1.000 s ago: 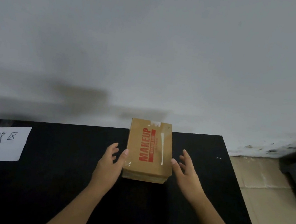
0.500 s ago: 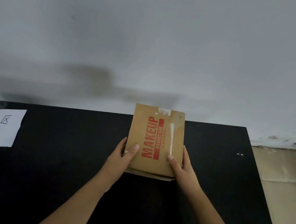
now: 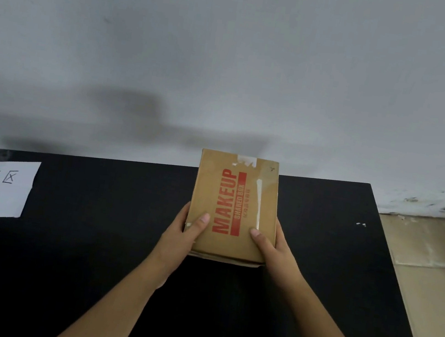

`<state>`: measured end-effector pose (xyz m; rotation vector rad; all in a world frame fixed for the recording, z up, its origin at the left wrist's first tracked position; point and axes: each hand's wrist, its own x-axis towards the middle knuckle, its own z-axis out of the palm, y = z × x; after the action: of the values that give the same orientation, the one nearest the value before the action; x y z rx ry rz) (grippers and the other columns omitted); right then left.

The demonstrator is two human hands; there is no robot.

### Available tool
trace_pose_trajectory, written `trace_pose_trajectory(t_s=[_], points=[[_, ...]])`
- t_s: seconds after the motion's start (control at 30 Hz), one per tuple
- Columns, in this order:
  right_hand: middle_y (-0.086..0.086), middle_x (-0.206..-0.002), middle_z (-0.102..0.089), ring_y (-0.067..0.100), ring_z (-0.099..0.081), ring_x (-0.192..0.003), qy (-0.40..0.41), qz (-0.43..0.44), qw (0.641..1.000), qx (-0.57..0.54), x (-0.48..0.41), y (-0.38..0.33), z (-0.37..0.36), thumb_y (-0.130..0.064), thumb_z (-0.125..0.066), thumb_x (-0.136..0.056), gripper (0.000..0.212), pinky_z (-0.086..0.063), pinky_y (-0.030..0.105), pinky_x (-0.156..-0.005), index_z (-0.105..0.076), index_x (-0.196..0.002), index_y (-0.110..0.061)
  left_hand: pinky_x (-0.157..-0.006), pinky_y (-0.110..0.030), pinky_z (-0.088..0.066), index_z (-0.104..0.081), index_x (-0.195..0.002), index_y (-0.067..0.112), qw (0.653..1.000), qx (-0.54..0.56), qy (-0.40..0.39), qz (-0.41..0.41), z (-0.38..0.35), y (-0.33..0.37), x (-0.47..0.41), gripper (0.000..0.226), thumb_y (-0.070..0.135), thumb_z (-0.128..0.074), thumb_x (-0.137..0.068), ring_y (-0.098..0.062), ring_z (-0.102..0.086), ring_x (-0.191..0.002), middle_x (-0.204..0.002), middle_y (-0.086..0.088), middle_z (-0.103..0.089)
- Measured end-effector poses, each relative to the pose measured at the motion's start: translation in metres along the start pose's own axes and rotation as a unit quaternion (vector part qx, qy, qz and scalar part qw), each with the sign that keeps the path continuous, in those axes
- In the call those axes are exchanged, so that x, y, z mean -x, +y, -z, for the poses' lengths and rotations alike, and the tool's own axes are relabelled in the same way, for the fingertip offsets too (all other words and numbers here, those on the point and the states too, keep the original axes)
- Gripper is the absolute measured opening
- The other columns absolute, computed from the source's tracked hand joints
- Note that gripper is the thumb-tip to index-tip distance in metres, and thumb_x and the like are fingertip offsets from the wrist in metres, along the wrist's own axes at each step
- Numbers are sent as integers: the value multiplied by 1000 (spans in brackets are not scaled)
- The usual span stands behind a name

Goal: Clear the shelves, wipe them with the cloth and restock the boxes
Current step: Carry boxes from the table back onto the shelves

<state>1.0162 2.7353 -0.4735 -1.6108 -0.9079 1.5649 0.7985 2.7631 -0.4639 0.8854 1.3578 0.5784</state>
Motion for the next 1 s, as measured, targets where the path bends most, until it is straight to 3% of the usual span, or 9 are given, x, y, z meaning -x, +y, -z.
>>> trace_pose_trajectory(t_s=[0.2, 0.4, 0.53, 0.6, 0.73, 0.87, 1.0], points=[[-22, -125, -67, 2, -66, -113, -1, 41, 999, 18, 29, -23, -8, -44, -64, -93, 65, -54, 26, -90, -33, -151, -43, -79, -23, -51, -48, -129, 55, 999, -11, 9, -37, 7, 20, 33, 37, 59, -57, -93, 10, -66, -97, -113, 29, -68], [-18, -130, -65, 5, -65, -117, -11, 101, 994, 25, 74, -60, -32, -48, -66, -92, 68, -54, 28, -92, -32, -152, -43, -94, -33, -54, -44, -137, 53, 996, -11, 15, -92, 34, 42, 85, 54, 66, -58, -87, 4, -67, -104, -118, 25, -68], [-17, -131, -65, 6, -65, -118, -19, 138, 989, 42, 108, -85, -58, -53, -67, -89, 71, -52, 34, -99, -33, -151, -43, -91, -29, -54, -44, -140, 49, 991, -9, 22, -134, 58, 56, 127, 56, 64, -57, -88, 4, -67, -105, -120, 23, -68], [-17, -130, -66, 5, -65, -117, -22, 154, 987, 50, 124, -97, -71, -48, -65, -95, 64, -53, 31, -97, -34, -150, -42, -96, -34, -54, -42, -143, 48, 989, -6, 23, -147, 70, 61, 146, 61, 66, -57, -87, 2, -67, -108, -122, 22, -67], [-20, -124, -67, 2, -67, -112, -29, 177, 982, 63, 154, -124, -97, -43, -63, -94, 61, -56, 17, -80, -36, -149, -42, -98, -37, -54, -39, -146, 46, 984, -2, 36, -176, 96, 74, 182, 69, 69, -57, -84, -1, -67, -109, -124, 19, -67], [-16, -129, -65, 4, -67, -113, -49, 198, 977, 66, 180, -145, -122, -46, -63, -92, 64, -56, 23, -83, -33, -149, -46, -87, -27, -54, -37, -147, 44, 977, 11, 58, -206, 117, 83, 219, 72, 67, -56, -82, -4, -67, -109, -125, 17, -65], [-17, -129, -66, 4, -67, -113, -89, 225, 967, 80, 197, -165, -148, -46, -62, -92, 62, -56, 21, -82, -34, -147, -47, -86, -27, -54, -38, -144, 47, 969, 26, 97, -225, 138, 84, 251, 67, 66, -56, -83, -4, -67, -108, -126, 18, -64]])
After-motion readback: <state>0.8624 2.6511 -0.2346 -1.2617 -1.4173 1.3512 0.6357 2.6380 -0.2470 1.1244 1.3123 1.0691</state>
